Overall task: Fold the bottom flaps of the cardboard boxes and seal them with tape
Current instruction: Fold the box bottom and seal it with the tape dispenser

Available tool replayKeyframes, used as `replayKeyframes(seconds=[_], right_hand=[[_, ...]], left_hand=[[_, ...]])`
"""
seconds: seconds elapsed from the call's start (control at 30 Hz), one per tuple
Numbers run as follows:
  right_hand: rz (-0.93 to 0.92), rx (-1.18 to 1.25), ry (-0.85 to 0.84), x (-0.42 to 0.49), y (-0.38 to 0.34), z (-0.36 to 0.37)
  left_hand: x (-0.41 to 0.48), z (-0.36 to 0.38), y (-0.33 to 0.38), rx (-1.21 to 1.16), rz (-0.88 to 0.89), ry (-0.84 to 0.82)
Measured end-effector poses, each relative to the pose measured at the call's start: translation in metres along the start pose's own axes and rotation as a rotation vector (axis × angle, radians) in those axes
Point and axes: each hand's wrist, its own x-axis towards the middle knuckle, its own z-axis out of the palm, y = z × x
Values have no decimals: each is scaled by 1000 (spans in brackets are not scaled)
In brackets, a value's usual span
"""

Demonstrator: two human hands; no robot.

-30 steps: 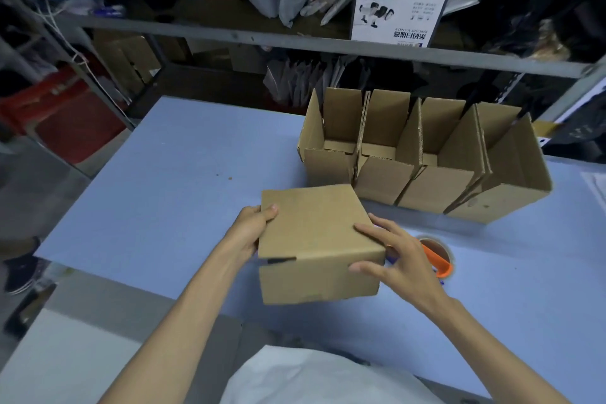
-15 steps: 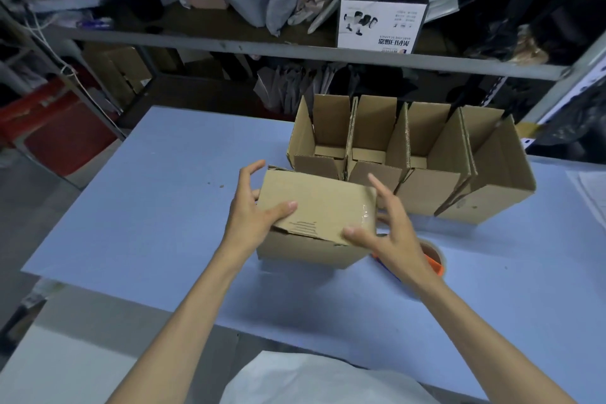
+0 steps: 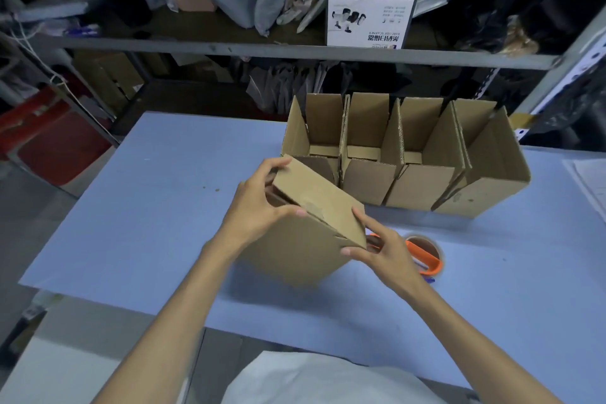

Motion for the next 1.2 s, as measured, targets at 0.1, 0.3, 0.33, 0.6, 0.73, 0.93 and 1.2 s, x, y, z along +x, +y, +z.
replayKeyframes(seconds=[0.1, 0.3, 0.33, 0.6, 0.73, 0.93, 1.2], right_hand=[[-8, -184, 109, -1, 1, 10], [-24, -520, 19, -4, -4, 12], [-2, -519, 9, -6, -5, 12], [-41, -846, -43, -32, -7, 16], [-162, -919, 67, -28, -12, 22], [67, -681, 164, 1, 7, 30], [201, -435, 282, 10, 29, 38]], left_hand=[[11, 12, 4, 199, 66, 110], [42, 26, 27, 283, 186, -85], [45, 27, 31, 291, 193, -112], [36, 26, 37, 370, 263, -155], [35, 38, 28, 305, 170, -314], [61, 71, 10, 361, 105, -442], [68, 113, -36, 428, 33, -395]])
